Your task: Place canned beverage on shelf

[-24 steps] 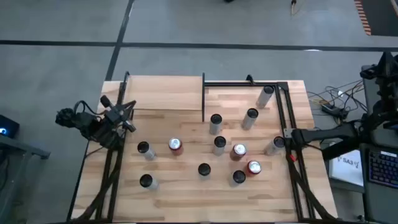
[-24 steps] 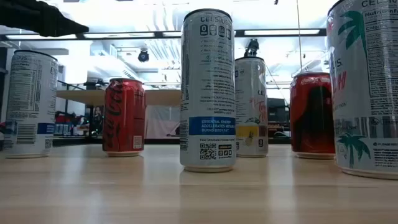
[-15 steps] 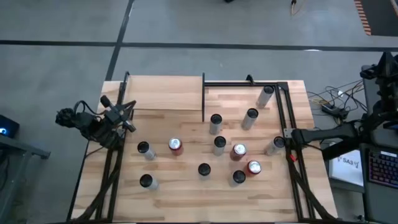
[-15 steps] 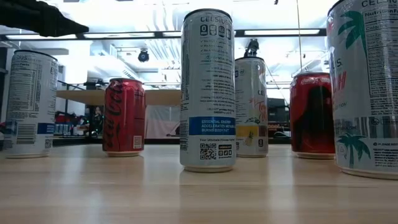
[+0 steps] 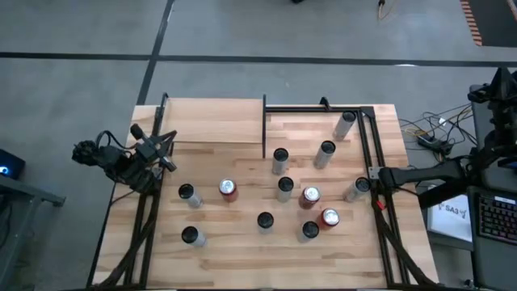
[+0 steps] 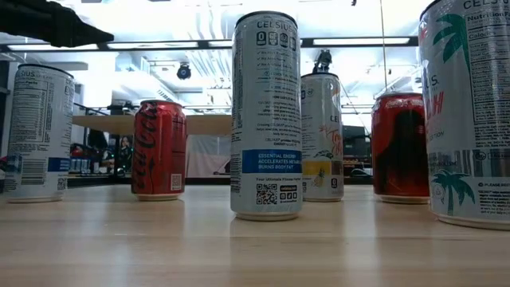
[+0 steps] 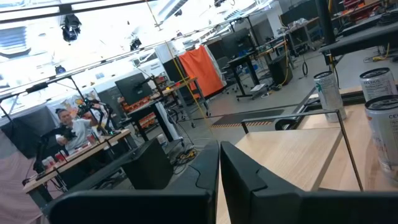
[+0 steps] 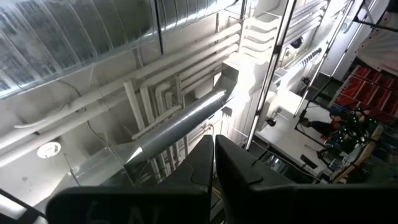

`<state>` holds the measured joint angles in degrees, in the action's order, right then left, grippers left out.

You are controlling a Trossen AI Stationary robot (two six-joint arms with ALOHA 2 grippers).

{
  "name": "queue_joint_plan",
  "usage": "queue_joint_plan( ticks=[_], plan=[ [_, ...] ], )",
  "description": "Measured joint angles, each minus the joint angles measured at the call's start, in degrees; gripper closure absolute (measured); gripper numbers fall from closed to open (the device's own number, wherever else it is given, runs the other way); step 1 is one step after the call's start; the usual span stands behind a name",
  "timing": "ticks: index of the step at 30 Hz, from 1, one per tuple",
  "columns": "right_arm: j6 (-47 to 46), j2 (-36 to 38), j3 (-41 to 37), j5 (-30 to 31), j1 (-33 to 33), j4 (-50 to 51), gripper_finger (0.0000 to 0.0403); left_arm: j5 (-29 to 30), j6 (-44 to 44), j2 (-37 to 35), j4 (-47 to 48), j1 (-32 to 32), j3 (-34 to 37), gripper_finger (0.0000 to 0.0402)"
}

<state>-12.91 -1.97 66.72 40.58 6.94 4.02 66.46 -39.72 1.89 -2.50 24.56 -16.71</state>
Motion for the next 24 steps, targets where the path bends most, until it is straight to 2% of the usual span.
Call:
queue_joint_plan(
  ticks=[22,24],
  plan=[
    [0.0,0.0,0.0,0.0,0.0,0.0,0.0394,0.0,0.0,0.0,0.0,0.0,0.0,0.0402],
    [0.0,0.0,-0.8,0.0,0.0,-2.5,0.0394,0.0,0.0,0.0,0.0,0.0,0.0,0.0402]
  ],
)
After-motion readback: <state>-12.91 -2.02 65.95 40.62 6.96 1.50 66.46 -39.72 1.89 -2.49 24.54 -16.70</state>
